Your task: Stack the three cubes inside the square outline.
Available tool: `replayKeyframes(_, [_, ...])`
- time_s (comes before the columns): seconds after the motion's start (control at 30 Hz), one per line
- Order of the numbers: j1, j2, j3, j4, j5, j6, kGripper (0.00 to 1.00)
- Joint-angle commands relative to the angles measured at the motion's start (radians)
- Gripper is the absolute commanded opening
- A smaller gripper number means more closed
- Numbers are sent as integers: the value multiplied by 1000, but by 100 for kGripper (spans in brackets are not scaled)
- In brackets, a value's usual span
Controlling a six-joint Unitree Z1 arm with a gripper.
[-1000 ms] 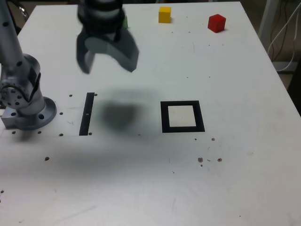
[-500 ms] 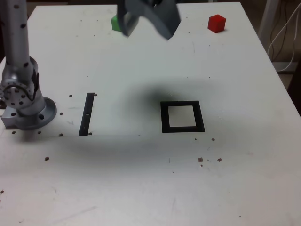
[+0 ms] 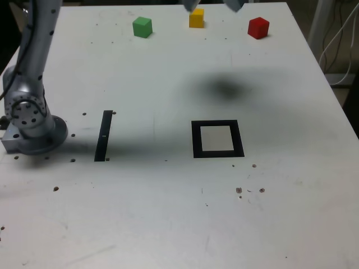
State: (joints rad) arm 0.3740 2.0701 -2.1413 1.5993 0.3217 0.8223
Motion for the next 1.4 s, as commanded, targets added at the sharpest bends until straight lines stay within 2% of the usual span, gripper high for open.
replayKeyframes(0.0, [25, 27, -155, 13, -2, 27, 99])
replayKeyframes(0.17, [69, 112, -281, 17, -2, 93, 99])
replayKeyframes(0.5, [125, 370, -599, 21, 5, 253, 99])
replayKeyframes(0.63, [147, 429, -675, -4, 31, 319, 99])
replayKeyframes(0.8, [153, 471, -709, -49, 101, 389, 99])
replayKeyframes(0.9, [155, 488, -717, -81, 125, 414, 99])
replayKeyframes(1.17, [167, 557, -715, -180, 144, 493, 98])
replayKeyframes(1.37, [174, 582, -709, -225, 139, 503, 94])
